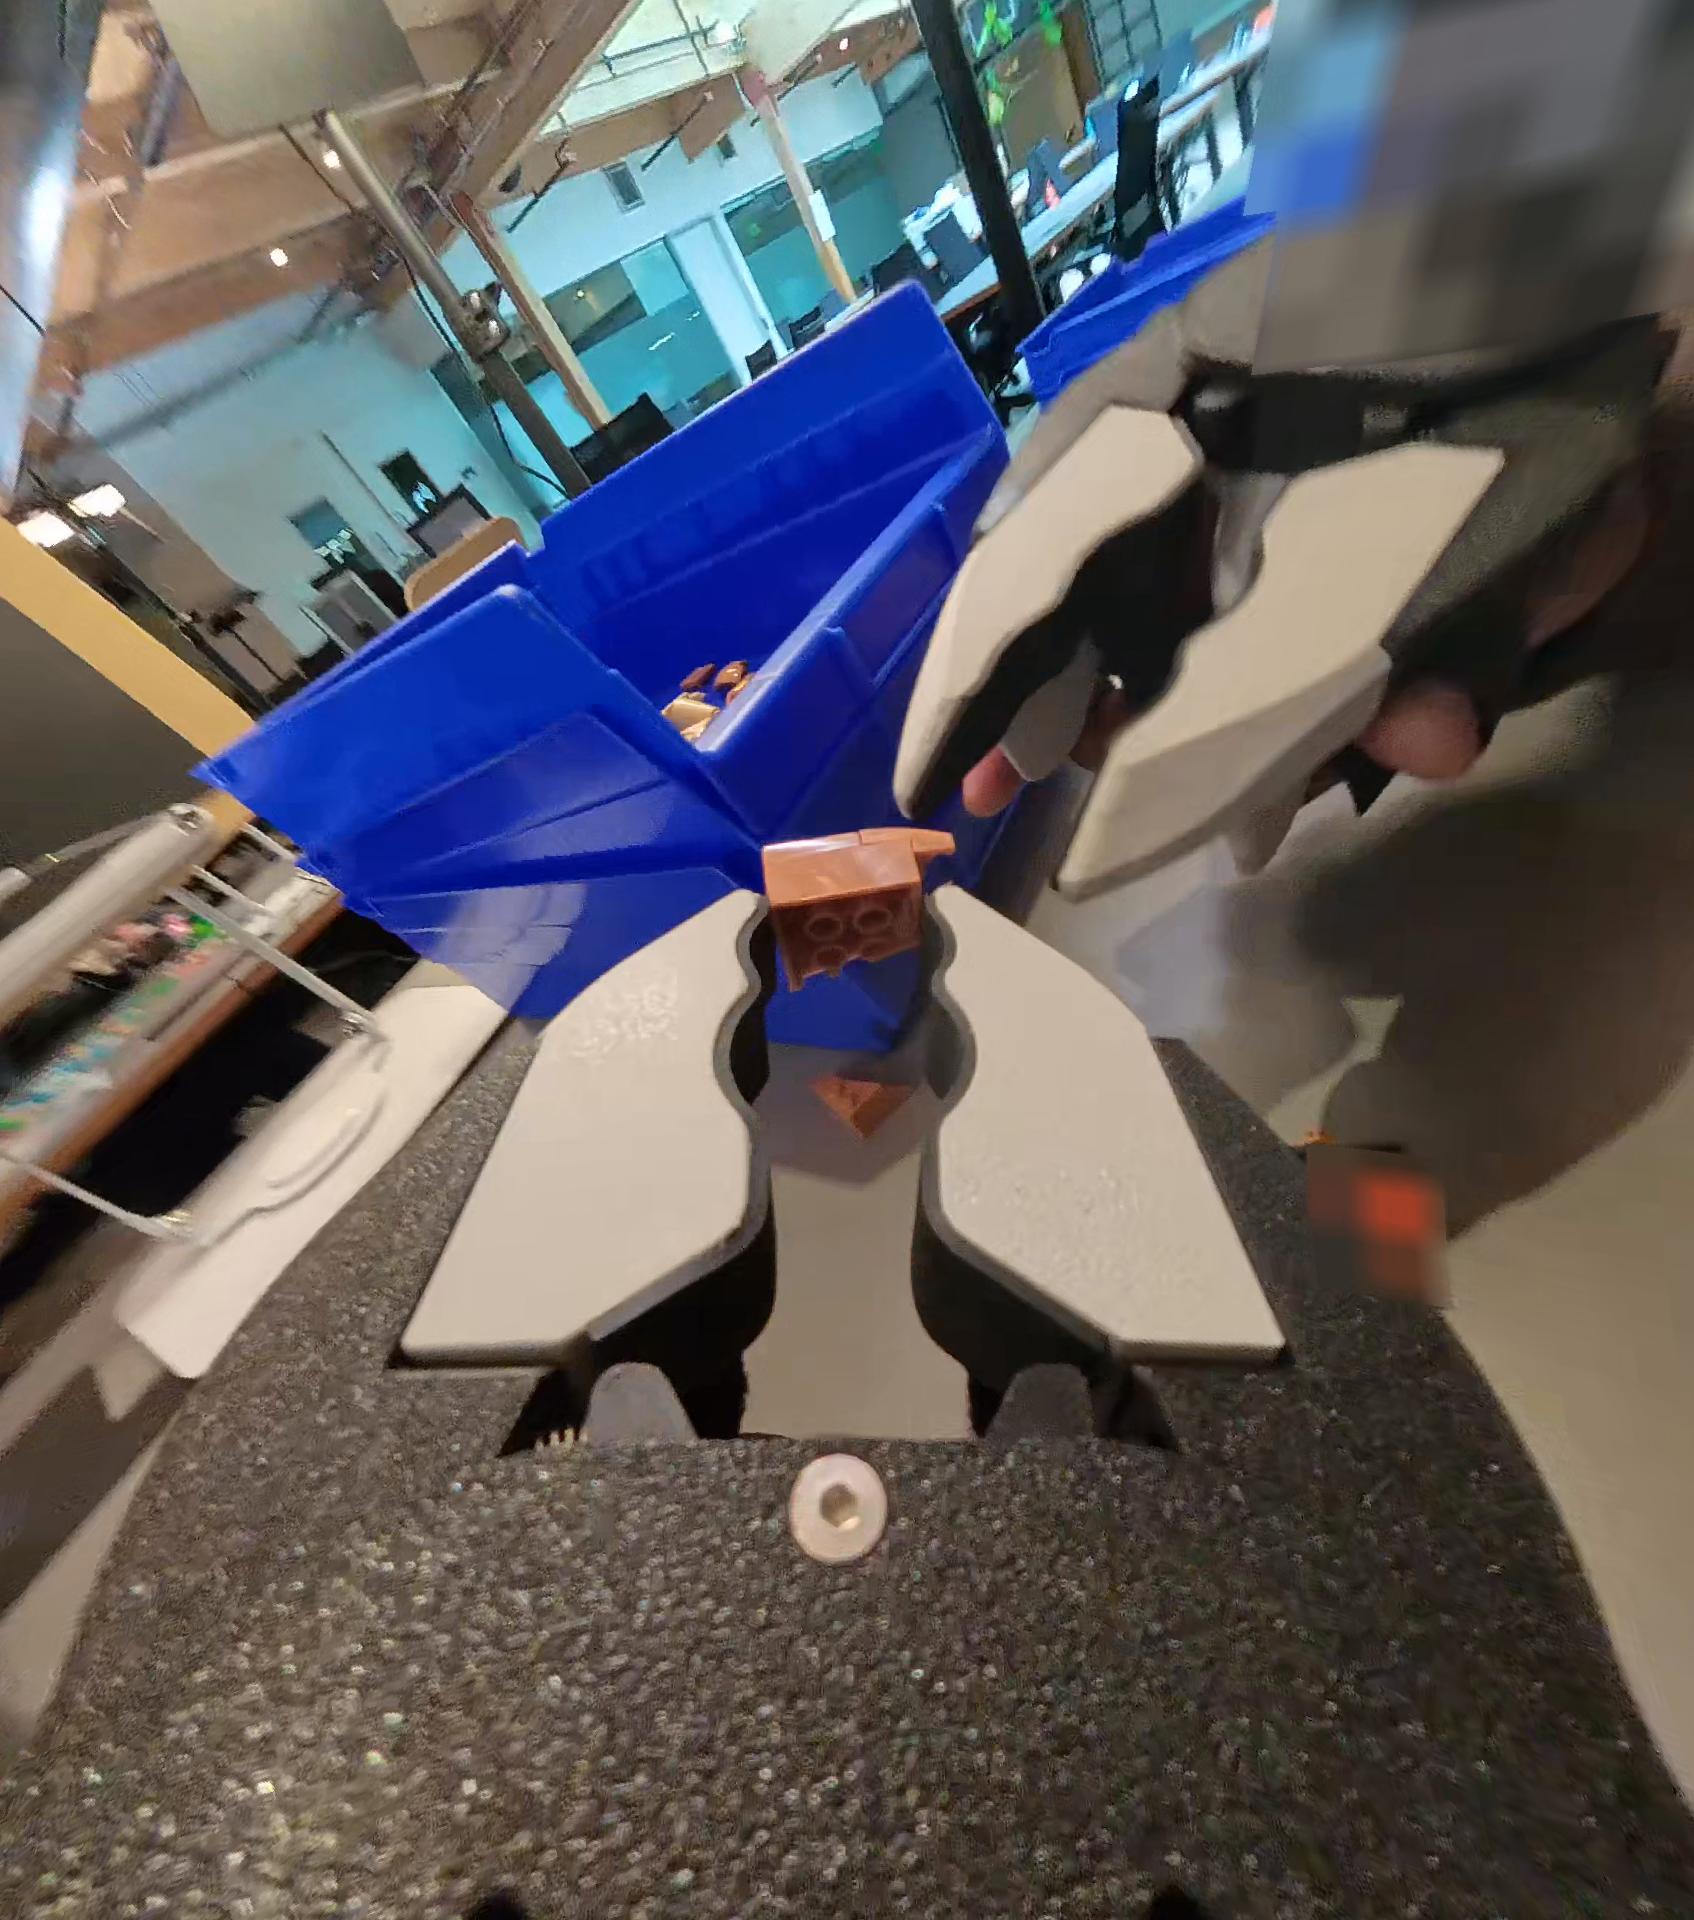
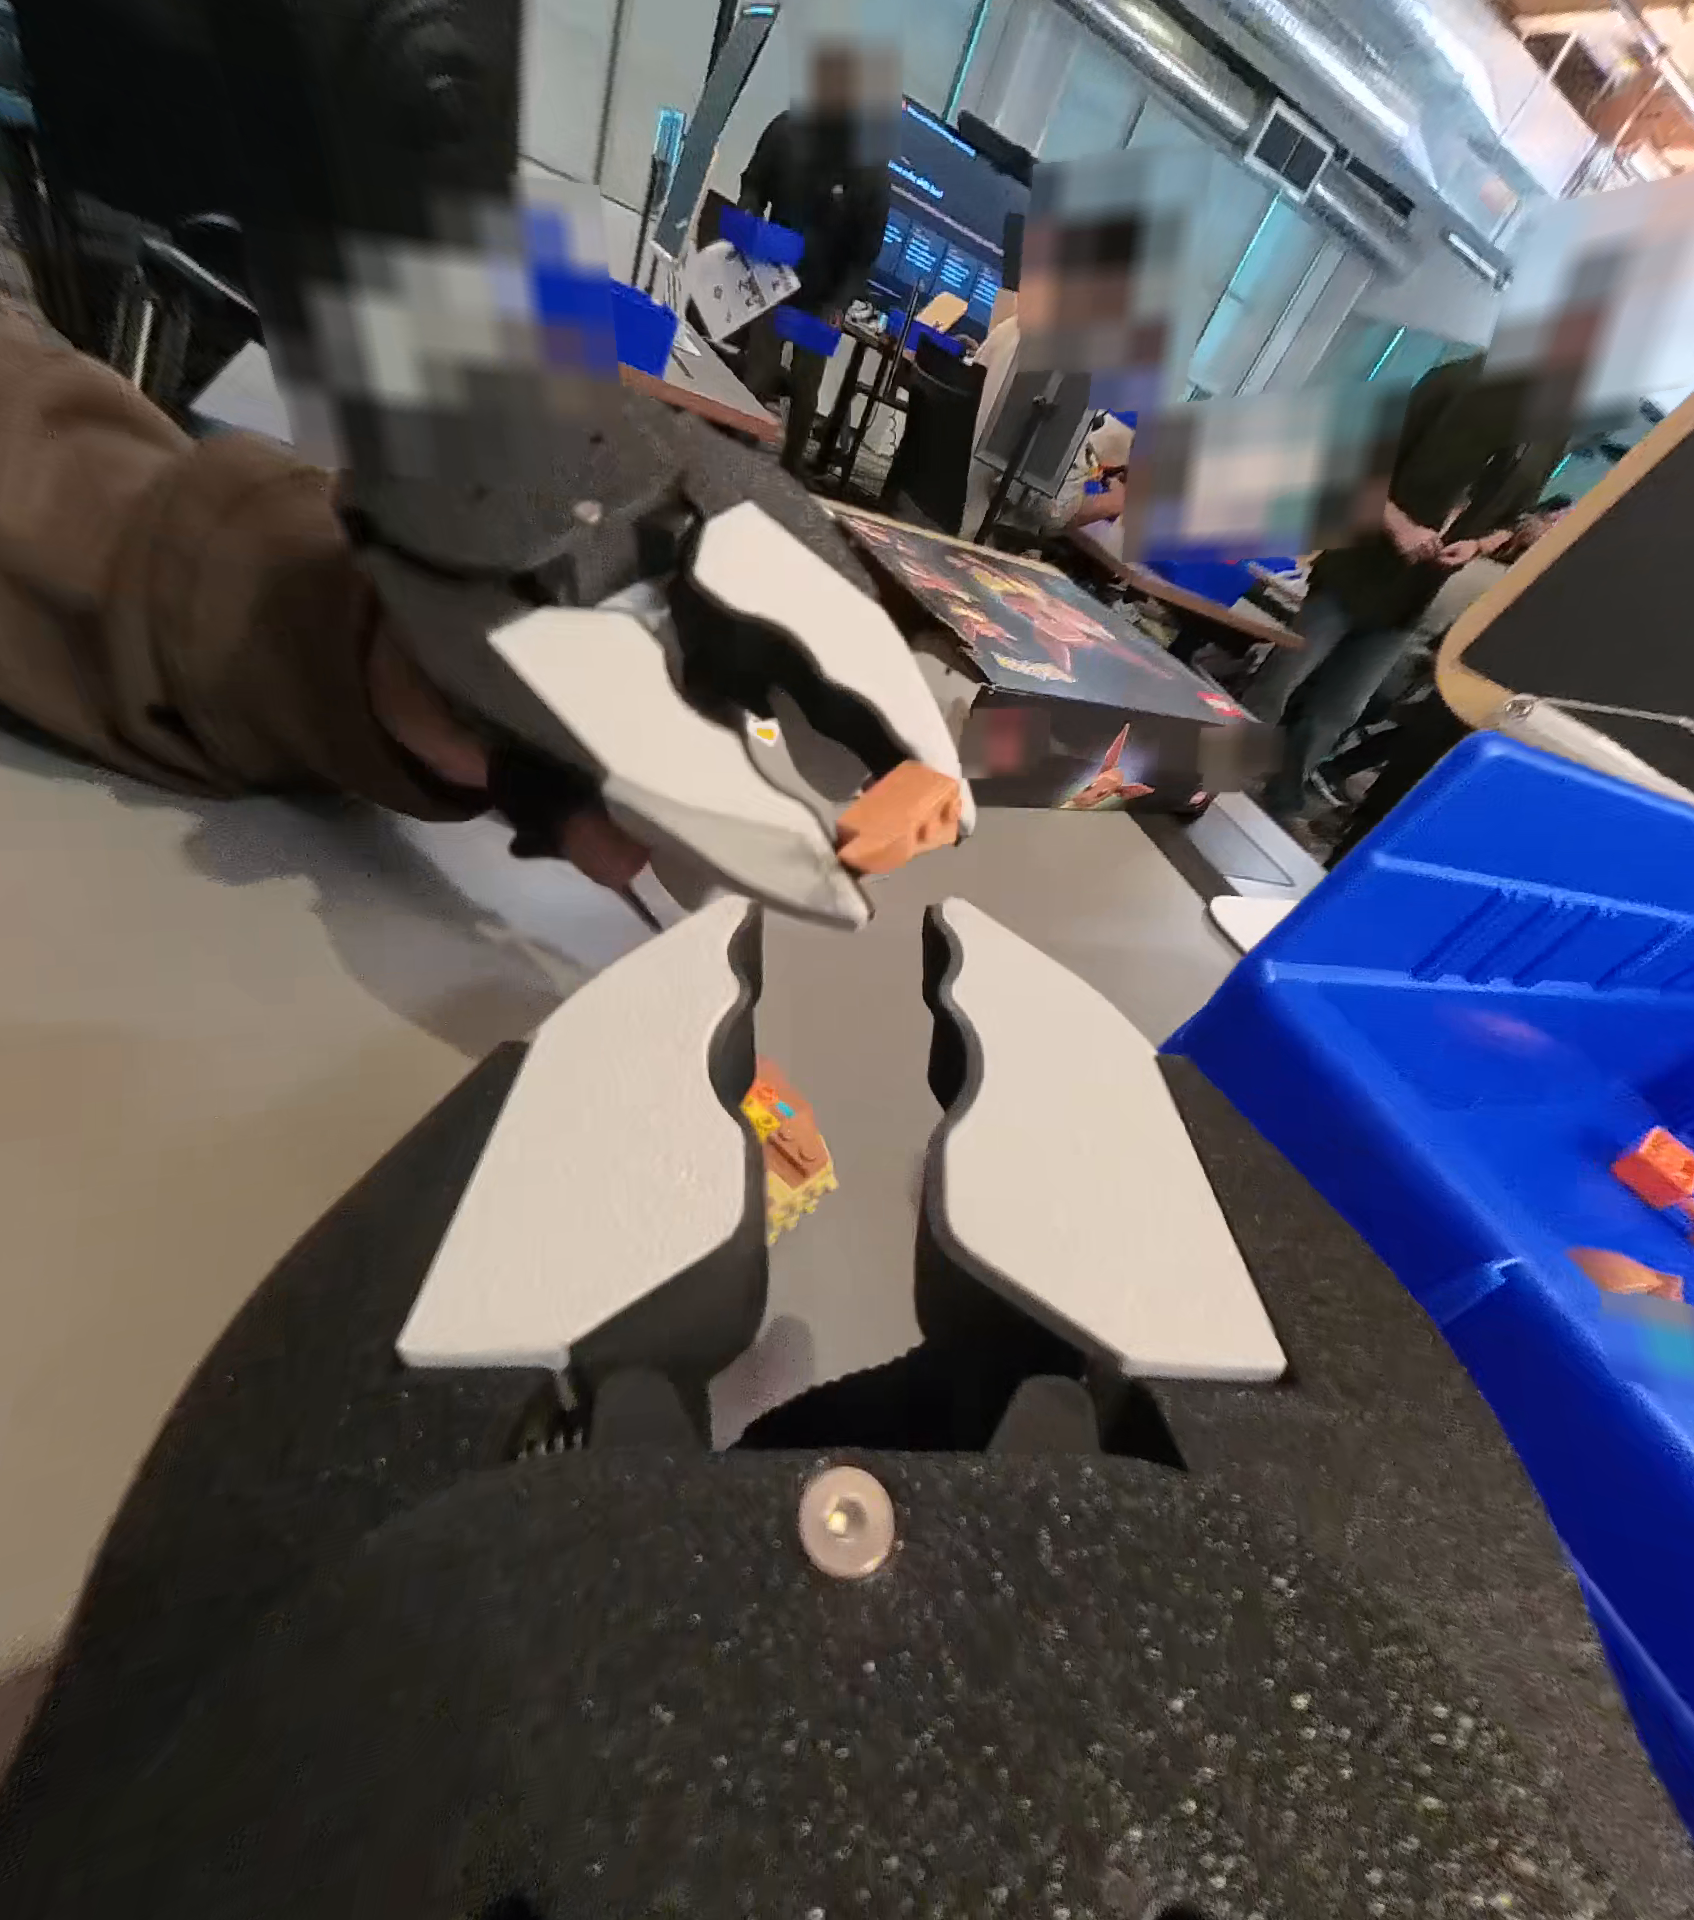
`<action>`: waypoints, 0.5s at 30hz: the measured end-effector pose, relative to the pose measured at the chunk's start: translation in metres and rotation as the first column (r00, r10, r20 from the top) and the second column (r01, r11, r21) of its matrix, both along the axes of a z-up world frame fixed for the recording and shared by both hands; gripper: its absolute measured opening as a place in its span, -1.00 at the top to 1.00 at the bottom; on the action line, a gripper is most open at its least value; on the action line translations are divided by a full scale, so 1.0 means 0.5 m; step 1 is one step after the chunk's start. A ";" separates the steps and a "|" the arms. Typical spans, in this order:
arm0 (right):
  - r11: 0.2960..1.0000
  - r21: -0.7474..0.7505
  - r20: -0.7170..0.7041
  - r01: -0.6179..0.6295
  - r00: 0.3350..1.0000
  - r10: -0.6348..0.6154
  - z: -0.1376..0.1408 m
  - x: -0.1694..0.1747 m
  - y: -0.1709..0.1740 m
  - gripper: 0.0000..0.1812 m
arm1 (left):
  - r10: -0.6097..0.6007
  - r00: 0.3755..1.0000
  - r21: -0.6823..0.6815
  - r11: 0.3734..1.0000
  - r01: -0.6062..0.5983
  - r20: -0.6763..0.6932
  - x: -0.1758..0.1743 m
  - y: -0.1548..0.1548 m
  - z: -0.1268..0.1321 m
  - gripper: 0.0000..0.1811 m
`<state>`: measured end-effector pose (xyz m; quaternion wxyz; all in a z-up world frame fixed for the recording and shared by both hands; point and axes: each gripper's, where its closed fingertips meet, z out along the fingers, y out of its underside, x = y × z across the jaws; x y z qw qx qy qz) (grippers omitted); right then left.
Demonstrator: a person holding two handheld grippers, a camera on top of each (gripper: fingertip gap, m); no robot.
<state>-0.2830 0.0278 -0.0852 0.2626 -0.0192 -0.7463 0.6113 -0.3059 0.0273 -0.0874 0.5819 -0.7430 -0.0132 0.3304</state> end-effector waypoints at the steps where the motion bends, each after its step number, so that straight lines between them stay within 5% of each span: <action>1: 1.000 -0.002 0.021 -0.001 1.000 0.001 -0.001 0.000 0.000 0.70 | 0.009 0.999 -0.024 1.000 -0.010 -0.039 0.003 0.003 -0.003 0.71; 15: 0.997 0.073 0.043 0.004 0.999 -0.007 -0.024 -0.003 -0.002 0.86 | 0.017 0.979 -0.153 0.987 -0.049 -0.204 0.012 0.014 -0.022 0.71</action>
